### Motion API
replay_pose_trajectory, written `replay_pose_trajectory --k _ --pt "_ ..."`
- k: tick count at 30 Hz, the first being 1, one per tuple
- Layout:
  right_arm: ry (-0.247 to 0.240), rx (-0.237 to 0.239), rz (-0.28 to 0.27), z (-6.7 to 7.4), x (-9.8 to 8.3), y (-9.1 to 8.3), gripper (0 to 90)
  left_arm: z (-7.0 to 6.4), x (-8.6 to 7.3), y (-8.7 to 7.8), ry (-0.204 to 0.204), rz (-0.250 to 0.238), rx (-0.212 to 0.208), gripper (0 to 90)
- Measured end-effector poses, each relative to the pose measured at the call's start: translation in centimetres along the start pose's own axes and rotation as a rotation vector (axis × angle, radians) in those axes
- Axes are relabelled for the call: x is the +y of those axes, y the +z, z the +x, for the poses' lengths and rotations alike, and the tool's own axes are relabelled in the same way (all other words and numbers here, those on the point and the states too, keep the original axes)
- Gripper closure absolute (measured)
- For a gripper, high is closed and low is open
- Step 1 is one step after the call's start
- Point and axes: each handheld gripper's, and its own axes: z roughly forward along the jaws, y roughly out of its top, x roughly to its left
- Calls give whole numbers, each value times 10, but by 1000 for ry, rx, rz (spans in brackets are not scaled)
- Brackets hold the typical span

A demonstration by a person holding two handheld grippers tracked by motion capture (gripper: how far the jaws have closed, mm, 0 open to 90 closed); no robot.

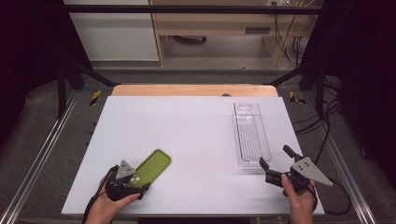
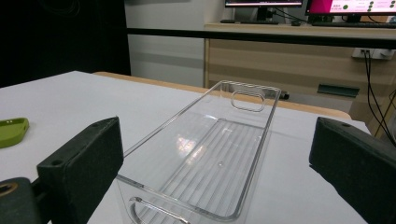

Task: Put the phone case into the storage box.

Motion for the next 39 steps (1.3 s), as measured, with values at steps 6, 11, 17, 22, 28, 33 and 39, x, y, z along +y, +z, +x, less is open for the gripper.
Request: replay_pose_trajectory --k 6,11,17,22,28,33,39 --pt "-8 -6 -1 2 1 0 34 -5 4 -2 9 13 -2 161" --pt "-13 -10 3 2 1 0 34 -11 15 -10 33 1 -12 163" --pt "-17 -12 -1 2 1 0 35 -11 35 -12 79 -2 -23 164" --pt "-65 -61 0 5 4 1 32 -7 50 -13 109 -15 -43 164" --pt "-119 -75 15 19 23 10 32 4 67 -17 152 -18 -71 164" --pt "-260 -19 97 42 49 29 29 11 72 -14 187 16 -102 165" --pt "-449 94 191 72 85 55 66 15 81 -13 202 23 -134 165"
